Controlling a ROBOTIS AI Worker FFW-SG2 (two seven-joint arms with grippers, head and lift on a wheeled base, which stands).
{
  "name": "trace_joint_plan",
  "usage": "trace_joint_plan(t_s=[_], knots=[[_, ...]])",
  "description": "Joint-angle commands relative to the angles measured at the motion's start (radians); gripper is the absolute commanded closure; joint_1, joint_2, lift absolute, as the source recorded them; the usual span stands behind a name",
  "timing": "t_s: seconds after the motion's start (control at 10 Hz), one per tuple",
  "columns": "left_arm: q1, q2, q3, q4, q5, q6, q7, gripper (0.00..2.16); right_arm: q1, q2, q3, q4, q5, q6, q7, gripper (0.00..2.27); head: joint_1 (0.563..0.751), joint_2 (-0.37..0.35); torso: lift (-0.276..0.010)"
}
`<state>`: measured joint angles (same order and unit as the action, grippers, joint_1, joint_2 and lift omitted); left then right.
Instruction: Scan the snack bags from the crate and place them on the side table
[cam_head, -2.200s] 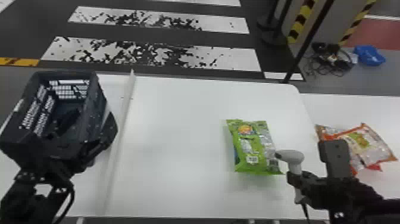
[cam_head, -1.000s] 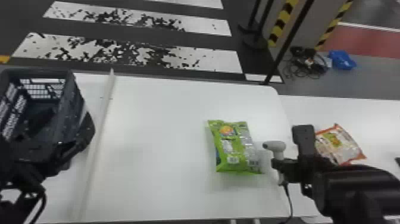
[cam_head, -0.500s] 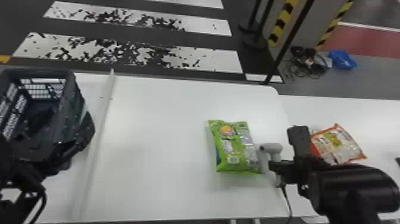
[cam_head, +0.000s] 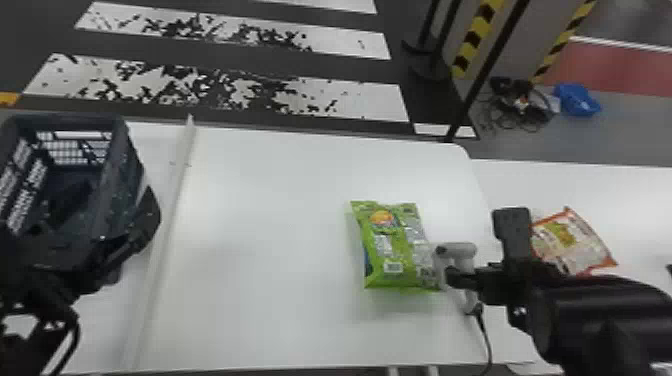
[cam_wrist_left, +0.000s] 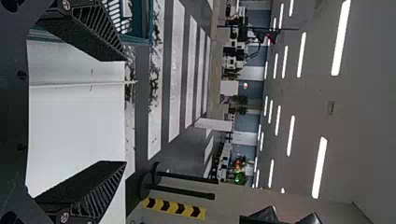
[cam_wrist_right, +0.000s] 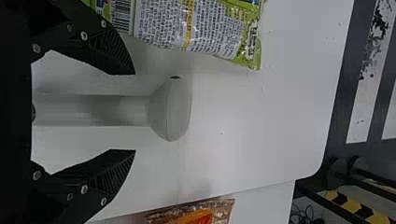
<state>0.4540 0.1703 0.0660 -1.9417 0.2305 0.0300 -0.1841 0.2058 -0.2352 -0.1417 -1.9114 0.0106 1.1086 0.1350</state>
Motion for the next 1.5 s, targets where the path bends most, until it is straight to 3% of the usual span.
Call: trace_joint_plan(t_s=[0.0, 0.2, 0.4, 0.8, 1.4], knots=[[0.000, 0.000, 0.000, 0.000, 0.000, 0.000, 0.000, 0.08, 0.035, 0.000, -0.026, -0.078, -0.029, 0.014, 0.005, 0.12, 0.695, -0.172, -0.050], [-0.001, 0.000, -0.002, 0.000, 0.000, 0.003, 0.000, 0.08, 0.072, 0.002, -0.091, -0.166, -0.176, 0.060, 0.044, 0.13, 0.695, -0.164, -0.050], [-0.001, 0.000, -0.002, 0.000, 0.000, 0.006, 0.000, 0.08, 0.075, 0.005, -0.118, -0.181, -0.247, 0.093, 0.106, 0.13, 0.695, -0.140, -0.050], [-0.003, 0.003, 0.000, 0.000, 0.001, 0.009, 0.000, 0.08, 0.041, 0.007, -0.091, -0.118, -0.261, 0.112, 0.172, 0.13, 0.695, -0.094, -0.050], [-0.003, 0.008, 0.002, 0.007, 0.006, 0.009, 0.000, 0.08, -0.089, -0.001, -0.053, 0.166, -0.210, -0.011, 0.311, 0.16, 0.695, -0.054, -0.050]])
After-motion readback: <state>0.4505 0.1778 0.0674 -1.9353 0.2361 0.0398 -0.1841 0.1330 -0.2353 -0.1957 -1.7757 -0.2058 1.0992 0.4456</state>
